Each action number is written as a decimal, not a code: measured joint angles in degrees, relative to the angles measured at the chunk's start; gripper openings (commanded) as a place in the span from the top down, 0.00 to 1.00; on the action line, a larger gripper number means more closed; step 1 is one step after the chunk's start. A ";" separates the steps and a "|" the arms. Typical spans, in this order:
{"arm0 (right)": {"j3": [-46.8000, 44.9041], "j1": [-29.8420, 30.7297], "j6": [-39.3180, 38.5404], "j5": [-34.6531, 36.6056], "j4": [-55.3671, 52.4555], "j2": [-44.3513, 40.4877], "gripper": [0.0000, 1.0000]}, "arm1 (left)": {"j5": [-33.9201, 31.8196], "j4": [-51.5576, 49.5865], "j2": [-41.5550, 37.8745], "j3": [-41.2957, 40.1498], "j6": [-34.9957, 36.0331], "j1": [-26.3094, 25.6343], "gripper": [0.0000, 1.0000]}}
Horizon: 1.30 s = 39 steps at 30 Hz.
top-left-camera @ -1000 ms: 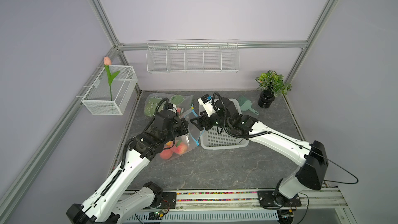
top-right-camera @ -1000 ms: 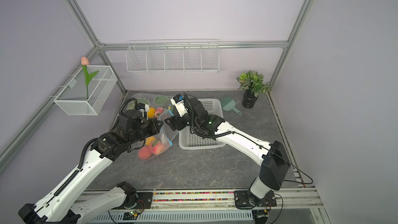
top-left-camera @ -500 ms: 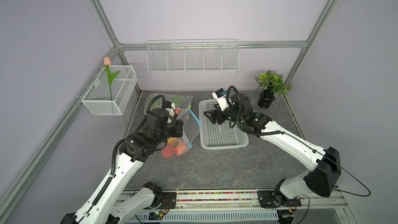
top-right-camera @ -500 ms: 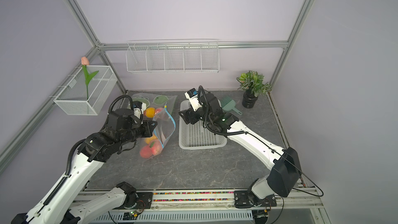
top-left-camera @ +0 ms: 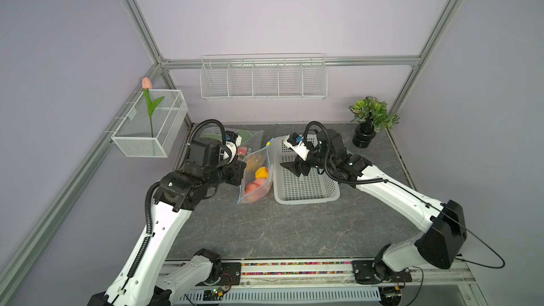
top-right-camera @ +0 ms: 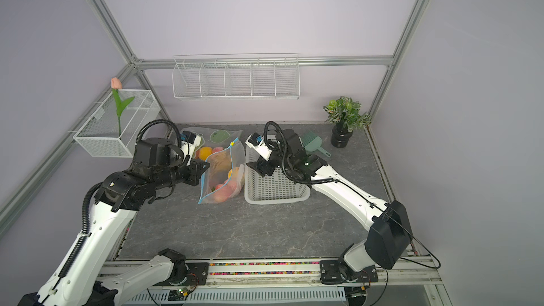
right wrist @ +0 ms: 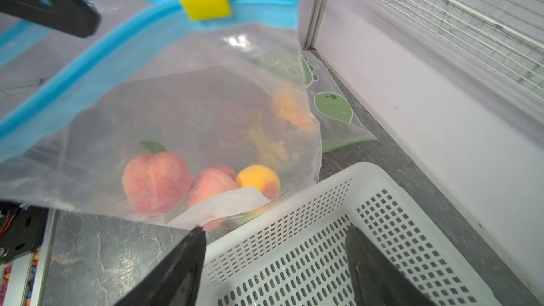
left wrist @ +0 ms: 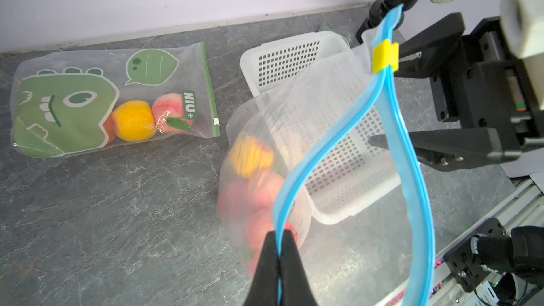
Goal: Place the peach in a zip-top bag and seal the zipper
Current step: Zip the zipper on the zipper food storage bag.
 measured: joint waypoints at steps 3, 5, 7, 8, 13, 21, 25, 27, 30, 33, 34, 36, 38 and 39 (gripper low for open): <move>0.02 -0.26 -4.46 -2.21 0.31 0.00 0.27 | 2.12 -1.25 0.55 0.52 2.34 1.07 1.00; 0.28 -0.57 -7.28 -3.58 -0.09 0.00 0.29 | 3.50 -1.86 0.83 0.92 3.45 1.16 1.00; 1.44 -0.79 -9.66 -4.57 -1.09 0.13 0.30 | 4.52 -2.40 1.07 1.14 4.20 1.20 1.00; 2.43 -0.87 -10.71 -4.98 -1.77 0.31 0.31 | 4.96 -2.49 1.11 1.16 4.44 1.25 1.00; 8.94 -1.25 -14.69 -6.47 -3.76 2.45 0.34 | 6.03 -2.69 1.18 1.16 5.05 1.25 1.00; 17.97 -1.64 -18.51 -8.85 -8.79 8.04 0.38 | 6.93 -2.69 1.18 1.16 5.05 1.29 1.00; 21.75 -1.66 -20.11 -10.56 -12.07 10.58 0.43 | 7.10 -2.69 1.18 1.16 5.05 1.29 1.00; 23.26 -1.64 -20.79 -11.32 -13.46 11.52 0.45 | 7.10 -2.69 1.18 1.16 5.03 1.29 1.00; 24.24 -1.66 -21.49 -12.72 -15.06 11.98 0.49 | 7.06 -2.67 1.18 1.16 5.01 1.29 1.00; 24.50 -1.64 -22.10 -13.92 -16.13 11.98 0.55 | 7.04 -2.64 1.18 1.16 5.01 1.29 1.00; 24.52 -1.64 -22.27 -14.25 -16.39 11.98 0.56 | 7.02 -2.64 1.18 1.16 5.01 1.29 1.00; 24.57 -1.64 -22.47 -14.64 -16.79 11.98 0.57 | 7.02 -2.62 1.18 1.16 4.98 1.29 1.00; 24.57 -1.64 -22.53 -15.13 -17.18 11.98 0.57 | 7.04 -2.56 1.18 1.16 4.98 1.29 1.00; 24.57 -1.64 -22.56 -15.28 -17.27 11.98 0.57 | 7.06 -2.51 1.18 1.16 4.98 1.29 1.00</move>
